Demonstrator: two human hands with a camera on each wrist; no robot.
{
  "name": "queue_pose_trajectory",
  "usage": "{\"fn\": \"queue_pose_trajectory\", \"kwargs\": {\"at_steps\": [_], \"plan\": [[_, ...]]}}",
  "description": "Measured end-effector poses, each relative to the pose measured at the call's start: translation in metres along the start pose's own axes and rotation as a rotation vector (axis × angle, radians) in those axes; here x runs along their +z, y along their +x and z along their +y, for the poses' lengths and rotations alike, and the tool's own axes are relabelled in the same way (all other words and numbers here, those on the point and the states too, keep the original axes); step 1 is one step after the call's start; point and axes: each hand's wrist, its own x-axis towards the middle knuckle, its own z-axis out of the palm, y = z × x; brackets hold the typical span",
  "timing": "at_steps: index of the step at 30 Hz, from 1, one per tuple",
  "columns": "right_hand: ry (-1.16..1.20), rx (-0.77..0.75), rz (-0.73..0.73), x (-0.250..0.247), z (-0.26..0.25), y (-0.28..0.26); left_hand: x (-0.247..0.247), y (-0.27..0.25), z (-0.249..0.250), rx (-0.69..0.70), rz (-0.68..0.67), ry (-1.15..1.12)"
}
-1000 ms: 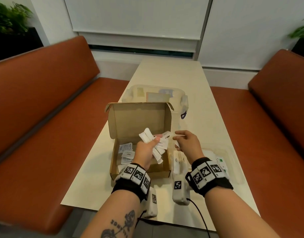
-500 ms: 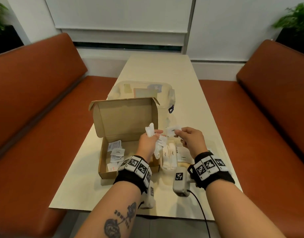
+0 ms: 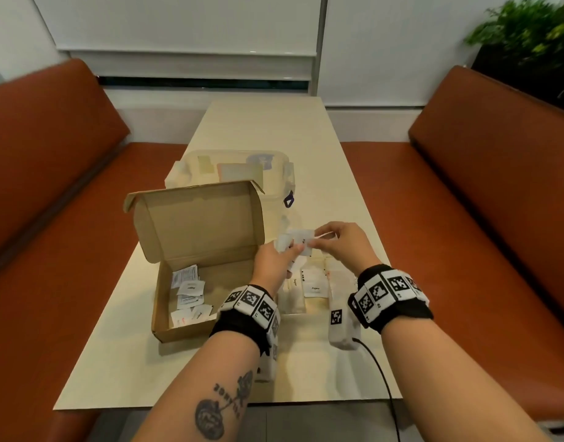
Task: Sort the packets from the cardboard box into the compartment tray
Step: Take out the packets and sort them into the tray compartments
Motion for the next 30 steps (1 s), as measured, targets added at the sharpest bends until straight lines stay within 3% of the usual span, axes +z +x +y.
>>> {"fn": "queue_pose_trajectory", "kwargs": {"at_steps": [6,8,11,14,30], "plan": [[0.134,0.141,-0.028,0.012,0.013,-0.008,0.005,-0.004,-0.009,-0.02,0.029,-0.12],[-0.019,0.119,-0.041,0.007,0.013,-0.006,0.004,-0.004,-0.013,-0.054,0.062,-0.192],[-0.392,0.109,-0.203,0.001,0.012,-0.004,0.0,-0.003,-0.02,-0.089,0.088,-0.25],[-0.543,0.126,-0.304,0.007,0.014,-0.005,0.002,-0.003,-0.023,-0.105,0.077,-0.26],[-0.478,0.08,-0.166,0.03,0.046,-0.016,0.002,0.001,-0.028,-0.105,0.083,-0.245]]}}
